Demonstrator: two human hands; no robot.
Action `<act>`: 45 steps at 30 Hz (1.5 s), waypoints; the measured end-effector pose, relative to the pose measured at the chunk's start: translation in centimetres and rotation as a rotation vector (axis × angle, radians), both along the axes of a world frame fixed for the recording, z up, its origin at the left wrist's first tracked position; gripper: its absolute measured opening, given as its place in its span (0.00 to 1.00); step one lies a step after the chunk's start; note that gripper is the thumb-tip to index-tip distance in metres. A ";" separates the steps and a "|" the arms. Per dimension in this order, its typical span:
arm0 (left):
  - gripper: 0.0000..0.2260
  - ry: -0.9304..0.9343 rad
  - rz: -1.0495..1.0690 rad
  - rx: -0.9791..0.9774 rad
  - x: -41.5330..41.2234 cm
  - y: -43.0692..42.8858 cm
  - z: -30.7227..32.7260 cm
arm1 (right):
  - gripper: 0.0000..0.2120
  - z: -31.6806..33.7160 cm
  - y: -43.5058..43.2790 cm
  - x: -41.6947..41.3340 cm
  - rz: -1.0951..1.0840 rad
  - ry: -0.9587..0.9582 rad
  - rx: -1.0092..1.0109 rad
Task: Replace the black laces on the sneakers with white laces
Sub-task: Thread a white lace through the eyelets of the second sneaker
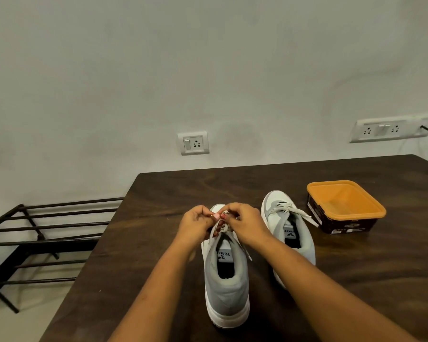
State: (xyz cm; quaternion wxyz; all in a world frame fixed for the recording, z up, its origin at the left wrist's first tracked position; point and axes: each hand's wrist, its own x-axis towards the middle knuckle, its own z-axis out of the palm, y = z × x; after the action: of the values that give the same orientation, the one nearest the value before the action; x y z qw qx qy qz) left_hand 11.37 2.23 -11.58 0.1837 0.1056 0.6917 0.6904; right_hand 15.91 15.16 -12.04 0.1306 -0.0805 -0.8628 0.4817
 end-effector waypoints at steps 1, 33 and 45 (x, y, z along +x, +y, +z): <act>0.08 -0.011 0.009 0.012 0.0 0.0 0.0 | 0.09 -0.1 0.0 -0.1 -0.015 0.006 -0.010; 0.09 -0.229 0.432 0.027 -0.9 -0.4 -1.1 | 0.16 -0.7 1.4 2.0 -0.200 -0.423 -0.422; 0.07 -0.180 0.501 0.058 -0.9 -0.6 -1.9 | 0.14 -0.4 1.3 2.5 -0.312 -0.402 -0.570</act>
State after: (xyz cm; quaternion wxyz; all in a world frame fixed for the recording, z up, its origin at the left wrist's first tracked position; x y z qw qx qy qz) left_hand 10.45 1.60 -13.48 0.0648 -0.1252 0.6572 0.7404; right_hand 18.44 16.46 -12.40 0.0030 -0.3369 -0.6799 0.6513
